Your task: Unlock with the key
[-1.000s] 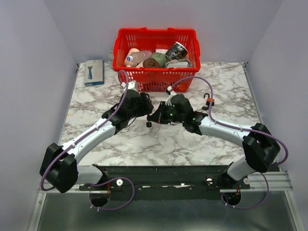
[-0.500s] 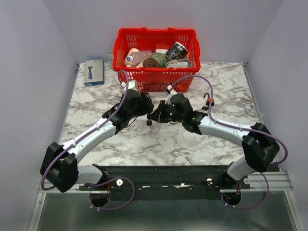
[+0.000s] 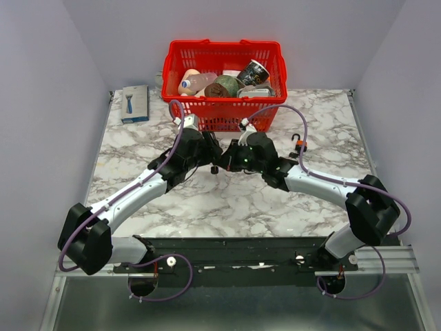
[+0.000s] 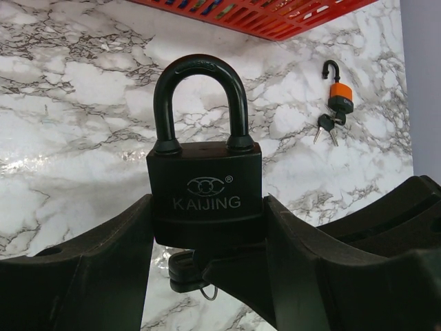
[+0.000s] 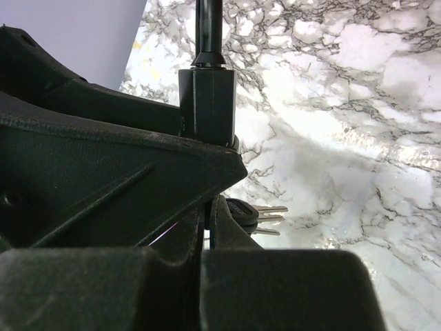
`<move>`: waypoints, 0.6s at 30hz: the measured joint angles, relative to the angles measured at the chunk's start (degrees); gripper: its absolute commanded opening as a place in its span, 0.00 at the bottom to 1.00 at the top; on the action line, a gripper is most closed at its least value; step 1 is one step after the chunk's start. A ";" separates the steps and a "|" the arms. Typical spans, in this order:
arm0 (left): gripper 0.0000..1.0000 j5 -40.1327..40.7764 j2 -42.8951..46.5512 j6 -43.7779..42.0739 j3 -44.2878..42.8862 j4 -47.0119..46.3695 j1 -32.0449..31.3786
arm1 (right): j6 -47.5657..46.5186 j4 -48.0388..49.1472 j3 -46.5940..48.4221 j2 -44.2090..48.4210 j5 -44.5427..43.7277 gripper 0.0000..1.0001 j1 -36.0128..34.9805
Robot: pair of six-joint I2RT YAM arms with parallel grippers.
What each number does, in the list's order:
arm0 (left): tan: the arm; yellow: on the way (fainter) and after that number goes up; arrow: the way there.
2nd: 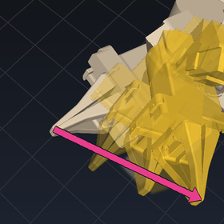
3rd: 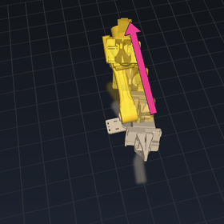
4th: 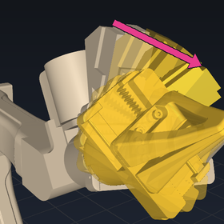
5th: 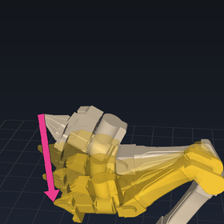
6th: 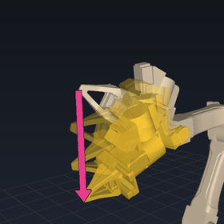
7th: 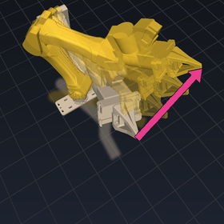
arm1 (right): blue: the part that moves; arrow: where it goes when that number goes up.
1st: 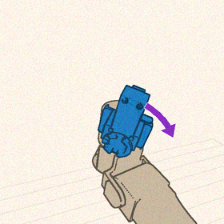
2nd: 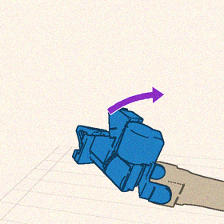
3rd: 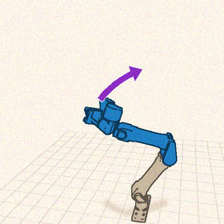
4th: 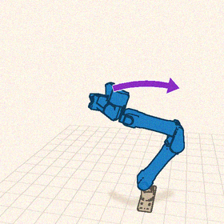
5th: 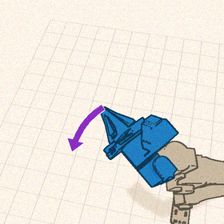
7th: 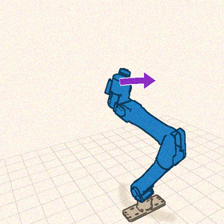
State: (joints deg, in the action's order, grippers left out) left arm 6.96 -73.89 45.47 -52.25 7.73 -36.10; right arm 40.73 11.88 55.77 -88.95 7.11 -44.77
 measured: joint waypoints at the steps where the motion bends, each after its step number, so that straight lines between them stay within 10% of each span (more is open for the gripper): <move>1: 0.00 0.00 -0.02 0.04 0.00 -0.17 0.00 | -0.33 0.15 -0.02 -0.02 0.00 0.01 0.02; 18: 0.00 0.04 -0.26 -1.07 0.11 -3.30 0.09 | -2.40 6.93 -2.10 -0.33 0.02 0.01 1.07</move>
State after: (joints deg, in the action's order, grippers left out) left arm 7.01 -74.15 44.40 -52.14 4.43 -36.01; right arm 38.33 18.81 53.67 -89.27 7.14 -43.70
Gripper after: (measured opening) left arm 0.656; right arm 0.023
